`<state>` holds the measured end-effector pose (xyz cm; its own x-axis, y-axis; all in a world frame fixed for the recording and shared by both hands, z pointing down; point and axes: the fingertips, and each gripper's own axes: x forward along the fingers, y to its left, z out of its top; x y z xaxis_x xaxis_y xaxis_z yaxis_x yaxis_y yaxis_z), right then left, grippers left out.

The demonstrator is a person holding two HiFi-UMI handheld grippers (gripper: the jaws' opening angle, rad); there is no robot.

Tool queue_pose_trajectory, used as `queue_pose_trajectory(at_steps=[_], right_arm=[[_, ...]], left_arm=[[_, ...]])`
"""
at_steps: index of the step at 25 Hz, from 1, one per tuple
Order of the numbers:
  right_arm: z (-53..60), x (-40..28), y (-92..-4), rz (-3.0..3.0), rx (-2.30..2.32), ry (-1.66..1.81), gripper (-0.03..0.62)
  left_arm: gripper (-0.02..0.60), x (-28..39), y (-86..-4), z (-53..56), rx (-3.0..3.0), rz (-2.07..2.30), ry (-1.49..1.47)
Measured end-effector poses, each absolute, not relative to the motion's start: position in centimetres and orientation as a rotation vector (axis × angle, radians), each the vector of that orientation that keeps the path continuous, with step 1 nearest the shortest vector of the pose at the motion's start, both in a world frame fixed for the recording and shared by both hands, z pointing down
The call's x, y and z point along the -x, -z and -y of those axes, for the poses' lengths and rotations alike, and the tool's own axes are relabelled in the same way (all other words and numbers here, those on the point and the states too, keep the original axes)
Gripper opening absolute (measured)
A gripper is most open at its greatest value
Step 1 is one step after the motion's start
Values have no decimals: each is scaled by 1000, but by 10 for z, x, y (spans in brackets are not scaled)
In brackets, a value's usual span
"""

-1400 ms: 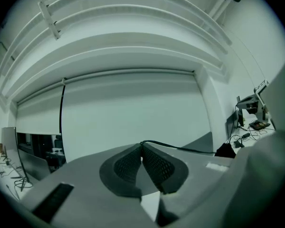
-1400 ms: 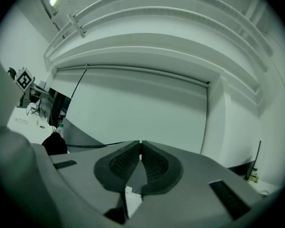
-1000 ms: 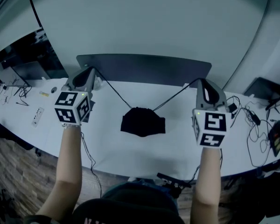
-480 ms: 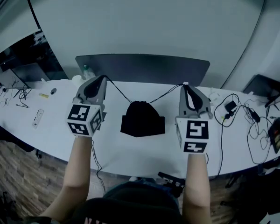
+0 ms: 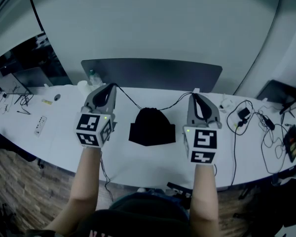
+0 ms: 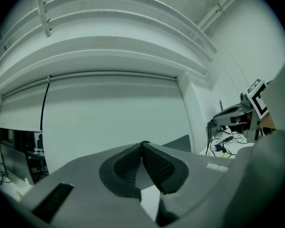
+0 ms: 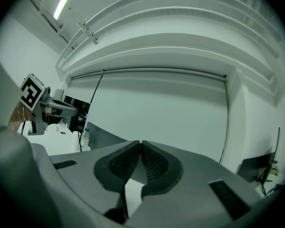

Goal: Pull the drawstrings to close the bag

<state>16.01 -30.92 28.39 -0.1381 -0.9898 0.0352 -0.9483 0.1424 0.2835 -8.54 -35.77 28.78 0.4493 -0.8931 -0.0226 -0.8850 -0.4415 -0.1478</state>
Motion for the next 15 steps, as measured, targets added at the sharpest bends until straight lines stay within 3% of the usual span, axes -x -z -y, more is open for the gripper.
queue_pose_trajectory(at_steps=[15], right_arm=[[302,-154,-290,2209,-1913,264,6]], left_arm=[[9,91,-286,350,2541,-1578,78]])
